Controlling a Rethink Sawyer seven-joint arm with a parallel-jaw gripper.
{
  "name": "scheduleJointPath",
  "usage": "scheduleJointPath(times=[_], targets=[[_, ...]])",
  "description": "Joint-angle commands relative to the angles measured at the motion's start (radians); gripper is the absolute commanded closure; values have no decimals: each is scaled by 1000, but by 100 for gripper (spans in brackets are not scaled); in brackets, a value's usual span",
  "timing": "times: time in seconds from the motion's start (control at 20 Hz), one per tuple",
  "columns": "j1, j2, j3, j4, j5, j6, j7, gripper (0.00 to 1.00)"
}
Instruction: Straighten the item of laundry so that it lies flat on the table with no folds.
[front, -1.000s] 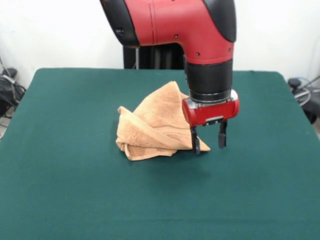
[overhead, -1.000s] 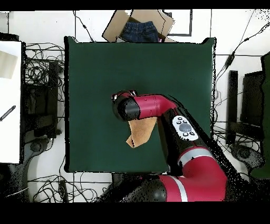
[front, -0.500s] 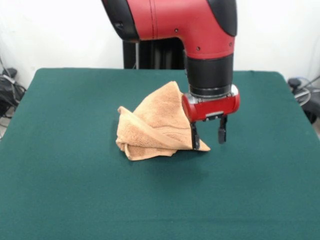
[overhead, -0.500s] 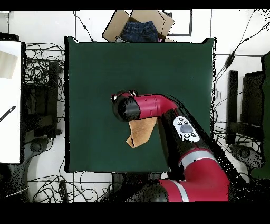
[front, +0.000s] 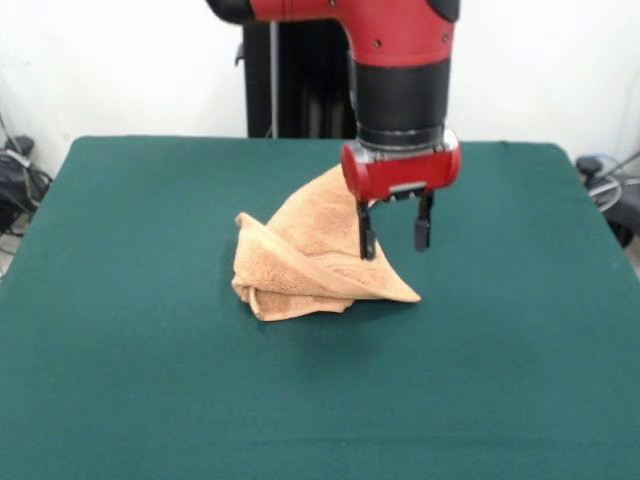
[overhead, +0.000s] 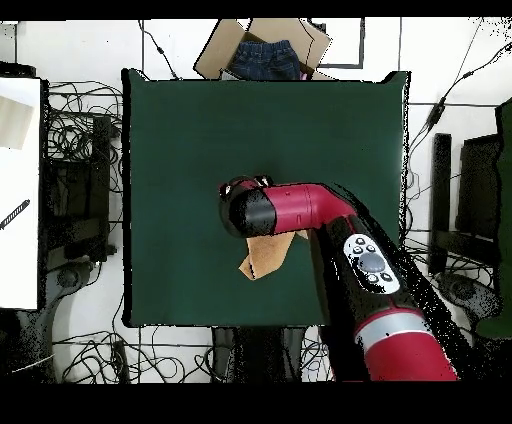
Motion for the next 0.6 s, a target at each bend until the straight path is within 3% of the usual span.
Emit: scheduleJointPath(times=[0.05,0.6], targets=[[-40,-38,82,143,-4,34,16,0],[-37,70,46,122,-86,-78,19,0]])
